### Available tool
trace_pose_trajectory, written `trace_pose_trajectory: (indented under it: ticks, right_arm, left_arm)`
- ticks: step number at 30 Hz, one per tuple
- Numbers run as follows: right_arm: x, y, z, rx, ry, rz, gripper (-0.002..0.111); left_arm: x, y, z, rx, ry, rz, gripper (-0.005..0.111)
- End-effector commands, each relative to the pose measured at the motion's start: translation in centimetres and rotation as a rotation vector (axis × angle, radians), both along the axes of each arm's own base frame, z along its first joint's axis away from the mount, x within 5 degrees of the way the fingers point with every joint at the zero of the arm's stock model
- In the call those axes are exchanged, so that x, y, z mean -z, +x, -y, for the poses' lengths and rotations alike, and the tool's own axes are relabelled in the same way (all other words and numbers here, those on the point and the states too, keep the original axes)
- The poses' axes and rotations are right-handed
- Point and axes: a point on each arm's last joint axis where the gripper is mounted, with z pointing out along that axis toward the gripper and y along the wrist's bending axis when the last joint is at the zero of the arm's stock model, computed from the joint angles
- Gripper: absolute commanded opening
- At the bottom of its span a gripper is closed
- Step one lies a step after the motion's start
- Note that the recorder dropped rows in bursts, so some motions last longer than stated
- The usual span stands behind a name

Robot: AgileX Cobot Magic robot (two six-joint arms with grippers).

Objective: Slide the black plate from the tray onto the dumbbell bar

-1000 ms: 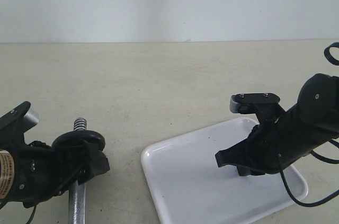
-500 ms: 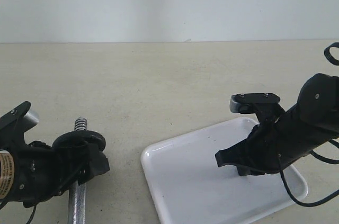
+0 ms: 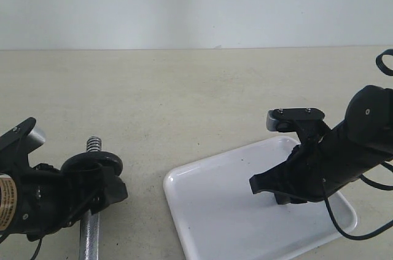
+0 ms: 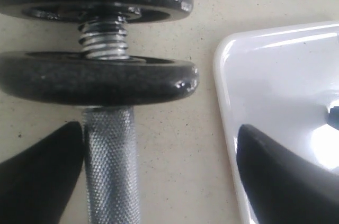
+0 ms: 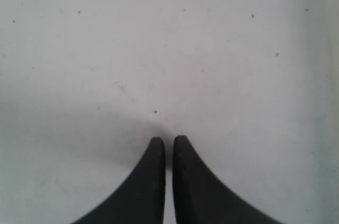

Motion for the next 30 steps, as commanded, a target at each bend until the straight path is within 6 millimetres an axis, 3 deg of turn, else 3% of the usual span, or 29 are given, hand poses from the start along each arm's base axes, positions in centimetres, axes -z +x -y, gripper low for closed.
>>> trace_pose_trajectory:
  ticks: [1, 15, 30]
  right_arm:
    - [-0.2, -0.1, 0.0, -0.005, 0.001, 0.007, 0.003]
    - [-0.2, -0.1, 0.0, -0.005, 0.001, 0.007, 0.003]
    - [-0.2, -0.1, 0.1, -0.004, 0.001, 0.011, 0.003]
  left_arm:
    - [-0.3, 0.1, 0.4, 0.017, -0.044, 0.013, 0.075]
    - [-1.5, 0.0, 0.5, 0.03, -0.073, 0.066, 0.075]
    - [-1.4, 0.0, 0.3, 0.031, -0.052, 0.067, 0.075]
